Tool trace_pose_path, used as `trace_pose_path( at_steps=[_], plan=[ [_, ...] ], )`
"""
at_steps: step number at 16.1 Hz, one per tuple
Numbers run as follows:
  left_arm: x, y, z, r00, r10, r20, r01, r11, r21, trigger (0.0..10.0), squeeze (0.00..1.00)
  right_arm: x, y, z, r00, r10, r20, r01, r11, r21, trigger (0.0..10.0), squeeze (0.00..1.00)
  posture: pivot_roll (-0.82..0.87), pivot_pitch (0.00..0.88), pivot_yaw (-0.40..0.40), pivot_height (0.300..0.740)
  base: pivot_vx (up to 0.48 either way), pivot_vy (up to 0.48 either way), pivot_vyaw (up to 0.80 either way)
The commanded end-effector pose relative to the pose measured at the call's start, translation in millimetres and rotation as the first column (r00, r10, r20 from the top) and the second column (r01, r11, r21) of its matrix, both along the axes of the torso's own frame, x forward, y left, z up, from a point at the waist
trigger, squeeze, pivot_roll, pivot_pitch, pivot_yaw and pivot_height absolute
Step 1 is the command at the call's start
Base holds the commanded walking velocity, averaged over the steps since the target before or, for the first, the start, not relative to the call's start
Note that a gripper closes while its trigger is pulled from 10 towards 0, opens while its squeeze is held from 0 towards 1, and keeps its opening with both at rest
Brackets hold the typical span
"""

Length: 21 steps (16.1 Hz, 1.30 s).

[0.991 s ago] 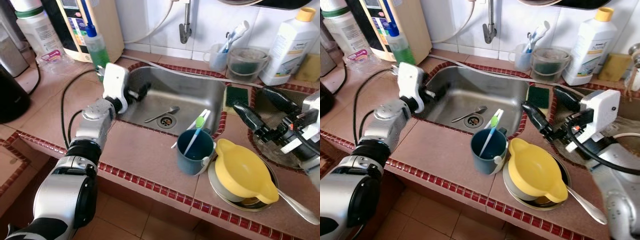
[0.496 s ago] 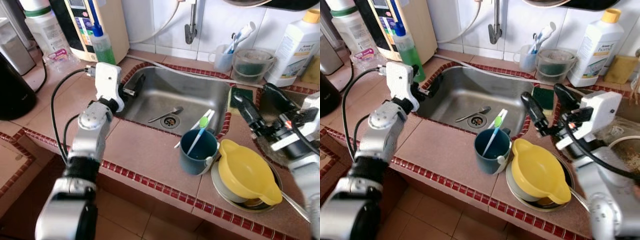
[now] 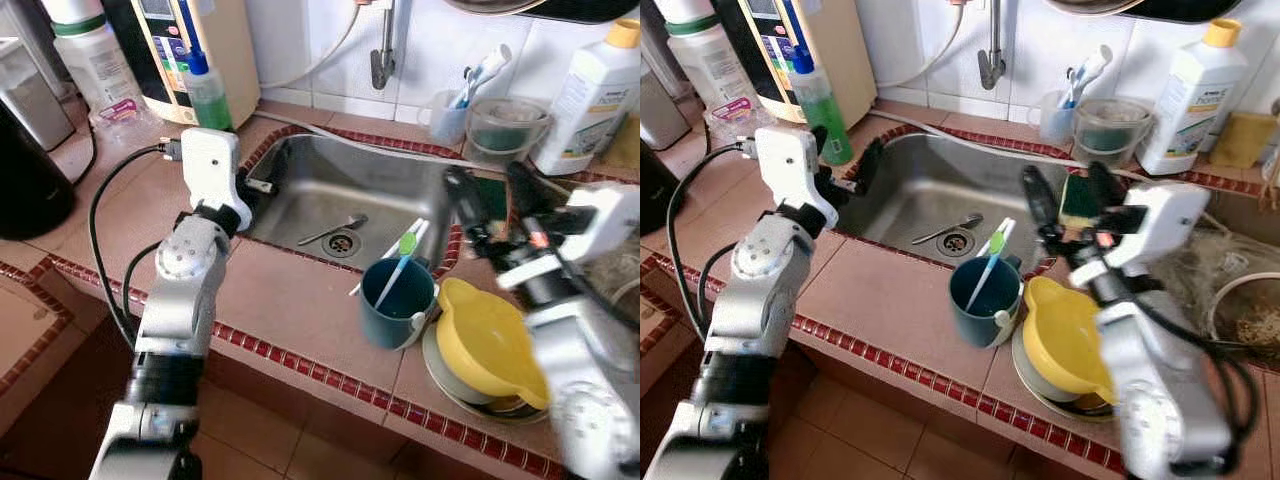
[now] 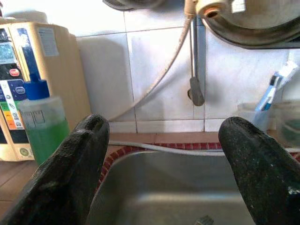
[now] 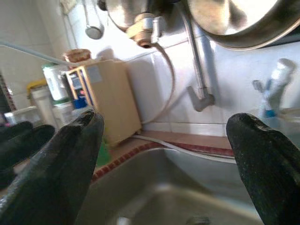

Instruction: Kitchen organization

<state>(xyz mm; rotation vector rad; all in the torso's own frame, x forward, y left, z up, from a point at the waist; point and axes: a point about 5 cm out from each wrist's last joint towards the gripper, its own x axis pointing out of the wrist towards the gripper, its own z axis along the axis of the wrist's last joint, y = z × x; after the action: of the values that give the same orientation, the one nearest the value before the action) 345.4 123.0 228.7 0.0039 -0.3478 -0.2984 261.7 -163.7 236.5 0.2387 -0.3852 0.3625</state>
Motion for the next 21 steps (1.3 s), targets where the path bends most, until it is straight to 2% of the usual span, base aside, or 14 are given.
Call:
trace_pose_path(
  at_steps=[1,5,8,13,17,18,21],
  plan=[
    [-3.8,1.3,-3,1.000,0.016,-0.017,-0.016,1.000,-0.001,10.0,0.00,1.2,7.7,3,1.000,0.004,0.017,-0.004,1.000,-0.003,10.0,0.00,-0.31,0.059,0.096,0.740,0.000,0.000,0.00],
    [-15.8,-3.7,-8,0.999,0.026,-0.026,-0.026,1.000,0.006,10.0,0.00,6.0,23.8,-9,0.999,0.017,-0.044,-0.017,1.000,-0.001,10.0,0.00,-0.29,0.042,0.075,0.740,0.000,0.000,0.00],
    [-19.4,-4.7,-8,0.999,0.030,-0.027,-0.030,0.999,0.015,10.0,0.00,11.0,31.3,-21,0.993,-0.017,-0.120,0.015,1.000,-0.019,10.0,0.00,-0.28,0.039,0.062,0.740,0.000,0.000,0.00],
    [-25.7,-10.7,-10,0.999,-0.007,-0.042,0.010,0.998,0.055,10.0,0.00,11.3,44.4,-29,0.977,-0.017,-0.212,0.021,1.000,0.013,10.0,0.00,-0.28,0.043,0.061,0.740,0.000,0.000,0.00],
    [-36.2,-19.1,-12,0.991,-0.126,-0.032,0.129,0.985,0.113,10.0,0.00,9.7,50.3,-27,0.970,0.001,-0.243,0.014,0.998,0.059,10.0,0.00,-0.28,0.052,0.061,0.740,0.000,0.000,0.00],
    [-43.4,-23.2,-13,0.977,-0.210,-0.036,0.213,0.967,0.137,10.0,0.00,8.2,52.2,-25,0.966,0.014,-0.257,0.007,0.997,0.081,10.0,0.00,-0.28,0.056,0.062,0.740,0.000,0.000,0.00],
    [-57.8,-23.0,-20,0.943,-0.332,-0.034,0.330,0.914,0.234,10.0,0.00,7.2,52.3,-22,0.962,0.017,-0.272,0.012,0.994,0.105,10.0,0.00,-0.27,0.065,0.064,0.740,0.000,0.000,0.00]
  ],
)
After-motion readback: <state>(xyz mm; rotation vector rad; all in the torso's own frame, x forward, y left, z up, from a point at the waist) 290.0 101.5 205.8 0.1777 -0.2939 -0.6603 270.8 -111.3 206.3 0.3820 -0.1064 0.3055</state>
